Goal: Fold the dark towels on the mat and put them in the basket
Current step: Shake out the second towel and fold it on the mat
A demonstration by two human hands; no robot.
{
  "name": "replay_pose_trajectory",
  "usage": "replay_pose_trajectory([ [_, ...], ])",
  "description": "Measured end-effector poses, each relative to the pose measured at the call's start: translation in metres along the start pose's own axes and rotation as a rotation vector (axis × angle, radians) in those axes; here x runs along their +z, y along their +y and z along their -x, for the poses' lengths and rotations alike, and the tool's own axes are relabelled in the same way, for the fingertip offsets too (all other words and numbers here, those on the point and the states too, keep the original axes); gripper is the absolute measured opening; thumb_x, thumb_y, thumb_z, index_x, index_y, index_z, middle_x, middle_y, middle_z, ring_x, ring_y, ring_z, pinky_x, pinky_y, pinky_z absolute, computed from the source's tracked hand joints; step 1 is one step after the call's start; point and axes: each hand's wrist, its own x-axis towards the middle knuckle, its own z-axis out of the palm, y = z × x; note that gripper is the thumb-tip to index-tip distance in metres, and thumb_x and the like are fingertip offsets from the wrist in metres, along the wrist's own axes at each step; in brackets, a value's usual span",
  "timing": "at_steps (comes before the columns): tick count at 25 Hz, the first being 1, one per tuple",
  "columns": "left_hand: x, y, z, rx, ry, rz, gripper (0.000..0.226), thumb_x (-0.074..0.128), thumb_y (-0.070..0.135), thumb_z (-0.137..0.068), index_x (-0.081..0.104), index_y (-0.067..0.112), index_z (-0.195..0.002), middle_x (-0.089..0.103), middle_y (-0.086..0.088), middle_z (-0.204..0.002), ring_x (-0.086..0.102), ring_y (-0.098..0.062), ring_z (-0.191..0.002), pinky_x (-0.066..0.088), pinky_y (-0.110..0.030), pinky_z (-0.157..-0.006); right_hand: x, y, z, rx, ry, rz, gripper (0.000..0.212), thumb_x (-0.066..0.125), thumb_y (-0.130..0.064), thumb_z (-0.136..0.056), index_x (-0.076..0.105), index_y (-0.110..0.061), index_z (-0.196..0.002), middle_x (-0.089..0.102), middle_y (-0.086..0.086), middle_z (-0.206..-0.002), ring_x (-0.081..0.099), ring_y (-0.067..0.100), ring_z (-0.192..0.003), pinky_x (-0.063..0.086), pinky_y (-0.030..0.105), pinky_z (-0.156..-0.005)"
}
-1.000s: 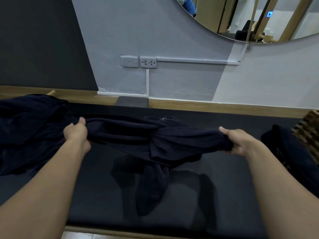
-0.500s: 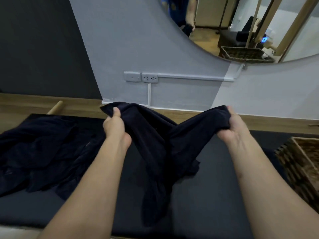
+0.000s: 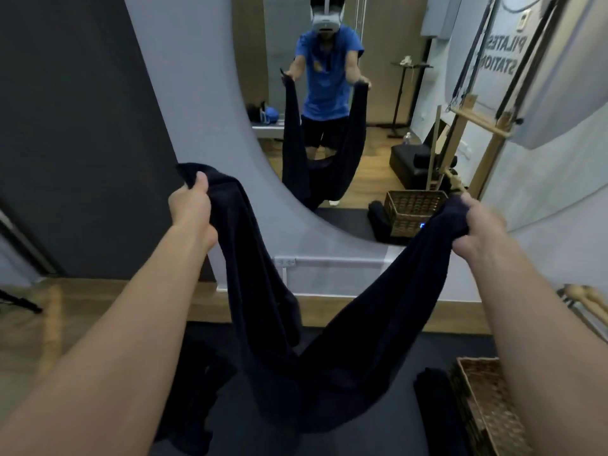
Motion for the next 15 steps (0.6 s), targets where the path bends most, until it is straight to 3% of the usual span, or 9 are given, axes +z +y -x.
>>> replay_pose_trajectory([
  [2,0.024,0.05,0.02,0.048,-0.052,-0.049,0.019,0.06,0.033,-0.097,0.062,0.016,-0.104,0.062,-0.002,-0.112,0.06,-0.023,-0.107,0.051,-0.043,-0.098,0.023,-0.037,0.039,-0.077,-0.051,0.161,0.037,0.071,-0.029,-0.087,0.064,-0.013,-0.12,0.066,0.008,-0.115,0.066,0.028,-0.099,0.056,0.045,-0.086],
  [5,0.054,0.091,0.057,0.076,-0.112,-0.096,0.023,0.057,0.03,-0.099,0.053,0.019,-0.08,0.061,-0.002,-0.093,0.062,-0.023,-0.097,0.054,-0.04,-0.093,0.052,-0.054,0.091,-0.136,-0.167,0.338,0.008,0.062,-0.023,-0.095,0.063,-0.015,-0.097,0.065,0.006,-0.103,0.061,0.024,-0.098,0.051,0.041,-0.093],
  [8,0.066,0.105,0.072,0.094,-0.149,-0.125,0.026,0.057,0.032,-0.099,0.052,0.018,-0.079,0.058,-0.002,-0.089,0.062,-0.025,-0.1,0.052,-0.042,-0.097,0.068,-0.057,0.117,-0.21,-0.251,0.402,0.018,0.058,-0.022,-0.098,0.06,-0.014,-0.083,0.062,0.004,-0.089,0.058,0.02,-0.086,0.05,0.038,-0.084],
  [12,0.063,0.121,0.091,0.116,-0.194,-0.139,0.024,0.056,0.03,-0.1,0.054,0.016,-0.08,0.059,-0.004,-0.091,0.061,-0.024,-0.093,0.051,-0.046,-0.096,0.077,-0.077,0.14,-0.409,-0.268,0.566,0.017,0.062,-0.024,-0.095,0.062,-0.009,-0.088,0.061,0.004,-0.087,0.057,0.02,-0.085,0.046,0.031,-0.067],
  [15,0.062,0.133,0.105,0.124,-0.229,-0.106,0.02,0.055,0.028,-0.101,0.057,0.014,-0.088,0.064,-0.009,-0.1,0.066,-0.025,-0.094,0.057,-0.045,-0.087,0.082,-0.086,0.156,-0.597,-0.324,0.708,0.008,0.064,-0.019,-0.093,0.065,-0.011,-0.095,0.059,-0.006,-0.086,0.056,0.013,-0.087,0.041,0.027,-0.069],
])
